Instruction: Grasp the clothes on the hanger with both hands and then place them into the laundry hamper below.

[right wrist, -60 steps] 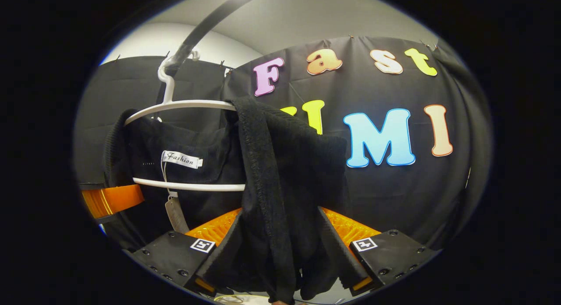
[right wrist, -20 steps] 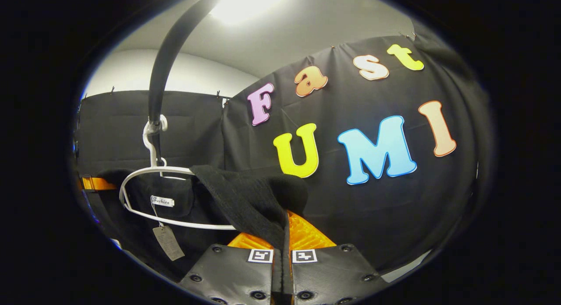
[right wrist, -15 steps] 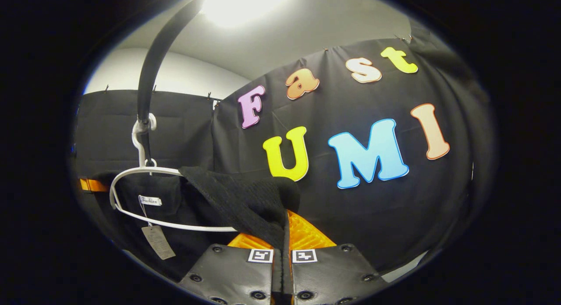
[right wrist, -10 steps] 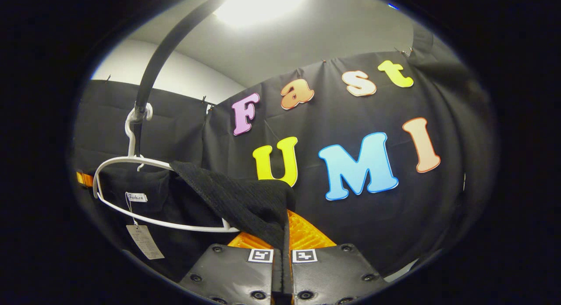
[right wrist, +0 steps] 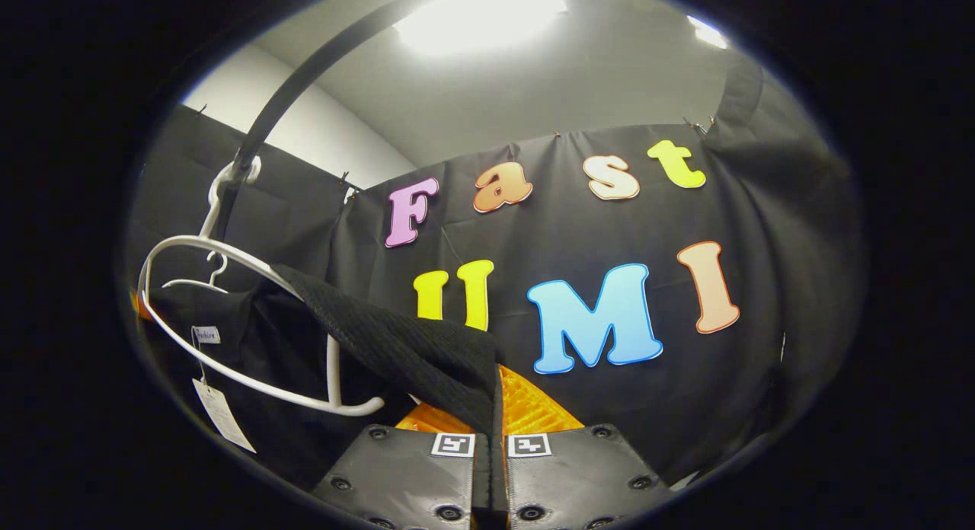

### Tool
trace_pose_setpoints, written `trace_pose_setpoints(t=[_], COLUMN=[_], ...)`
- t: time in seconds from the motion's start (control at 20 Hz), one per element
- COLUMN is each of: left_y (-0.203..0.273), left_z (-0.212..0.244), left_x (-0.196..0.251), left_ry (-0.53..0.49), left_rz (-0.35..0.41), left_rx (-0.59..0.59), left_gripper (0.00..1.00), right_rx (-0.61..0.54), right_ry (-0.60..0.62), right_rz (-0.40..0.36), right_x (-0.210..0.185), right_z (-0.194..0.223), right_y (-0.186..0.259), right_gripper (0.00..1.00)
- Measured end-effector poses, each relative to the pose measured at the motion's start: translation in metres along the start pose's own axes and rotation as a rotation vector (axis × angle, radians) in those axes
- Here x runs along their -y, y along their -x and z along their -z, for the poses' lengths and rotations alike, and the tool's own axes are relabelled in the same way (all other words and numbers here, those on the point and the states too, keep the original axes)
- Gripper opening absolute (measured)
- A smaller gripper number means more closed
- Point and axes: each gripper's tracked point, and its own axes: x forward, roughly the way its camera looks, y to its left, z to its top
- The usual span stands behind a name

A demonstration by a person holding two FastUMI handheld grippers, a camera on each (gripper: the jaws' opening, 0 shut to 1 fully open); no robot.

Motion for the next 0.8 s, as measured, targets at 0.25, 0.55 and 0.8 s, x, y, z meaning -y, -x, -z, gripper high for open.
trace_pose_setpoints(t=[0.25,0.55,0.8], left_y=[0.0,0.002,0.015], left_z=[0.042,0.097,0.144], left_x=[-0.004,0.012,0.025], left_ry=[-0.004,0.031,0.028], left_rz=[0.007,-0.007,-0.031], left_rx=[-0.071,-0.156,-0.229], left_gripper=[0.04,0.04,0.04], right_rx=[-0.059,-0.124,-0.181], right_ry=[0.039,0.069,0.091], right_rz=[0.006,-0.031,-0.06], right_x=[-0.001,-0.015,-0.018], right_z=[0.036,0.071,0.099], right_y=[-0.007,0.003,0.021], right_gripper=[0.0,0.0,0.02])
